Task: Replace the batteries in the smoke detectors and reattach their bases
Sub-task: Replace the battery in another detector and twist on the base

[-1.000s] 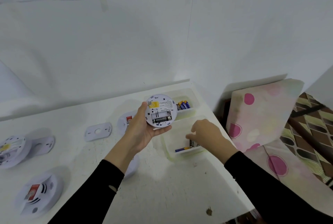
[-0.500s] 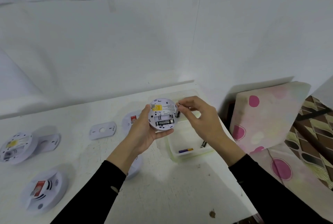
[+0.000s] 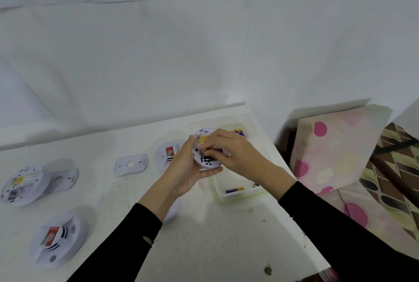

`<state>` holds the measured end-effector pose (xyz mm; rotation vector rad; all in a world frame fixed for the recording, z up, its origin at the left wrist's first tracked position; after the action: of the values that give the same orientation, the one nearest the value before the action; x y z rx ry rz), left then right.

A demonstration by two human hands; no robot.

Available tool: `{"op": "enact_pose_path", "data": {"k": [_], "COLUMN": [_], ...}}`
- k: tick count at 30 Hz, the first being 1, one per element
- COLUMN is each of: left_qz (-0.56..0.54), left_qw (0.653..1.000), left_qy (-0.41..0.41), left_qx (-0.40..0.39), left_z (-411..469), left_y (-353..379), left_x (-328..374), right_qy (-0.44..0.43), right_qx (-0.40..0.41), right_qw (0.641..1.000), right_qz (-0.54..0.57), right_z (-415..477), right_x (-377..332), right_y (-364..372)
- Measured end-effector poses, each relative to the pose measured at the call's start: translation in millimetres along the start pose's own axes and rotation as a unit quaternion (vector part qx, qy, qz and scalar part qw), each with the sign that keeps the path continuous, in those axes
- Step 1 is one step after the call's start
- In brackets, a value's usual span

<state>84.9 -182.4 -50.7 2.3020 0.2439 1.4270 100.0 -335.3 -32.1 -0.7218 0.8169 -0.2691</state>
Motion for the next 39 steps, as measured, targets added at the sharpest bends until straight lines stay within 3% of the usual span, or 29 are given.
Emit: {"op": "enact_pose_path", "data": {"k": [3, 5, 11, 19, 33, 39], "left_qz": [-0.009, -0.014, -0.018, -0.041, 0.028, 0.006], "left_qw": [1.0, 1.0, 0.997, 0.993, 0.991, 0.987], "left_qy": [0.004, 0.009, 0.045, 0.063, 0.128, 0.135], "left_qx": [-0.008, -0.015, -0.068, -0.087, 0.022, 0.084], "left_z": [-1.2, -2.2, -7.9, -11.1, -32.4, -70.5], "left_y": [1.5, 1.6, -2.4, -8.9, -32.7, -81.1], "left_x": [0.3, 0.5, 3.6, 2.7, 1.3, 18.2], "right_qy": [-0.041, -0.036, 0.101, 0.129, 0.12, 0.183], "right_qx": [0.043, 0.06, 0.087, 0.078, 0.083, 0.1], "right_qw": [0.992, 0.99, 0.989, 0.965, 0.954, 0.912], "right_qz": [-0.109, -0.122, 0.061, 0.217, 0.261, 0.353], "right_z": [-1.5, -3.2, -12.7, -23.6, -9.5, 25.2], "right_x": [8.3, 10.7, 6.6, 10.5, -4.9, -25.9], "right_y": [2.9, 4.2, 3.0, -4.3, 20.4, 63.0]}}
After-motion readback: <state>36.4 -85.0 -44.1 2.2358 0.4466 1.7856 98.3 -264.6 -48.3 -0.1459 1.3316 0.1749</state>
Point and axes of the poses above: each hand's wrist, its own z-axis towards the middle knuckle, its own y-axis out of the palm, x = y × z, the point moved 1 cm from there along z, towards the middle knuckle, and after that the axes turned 1 degree about x, right-handed, at the moved point
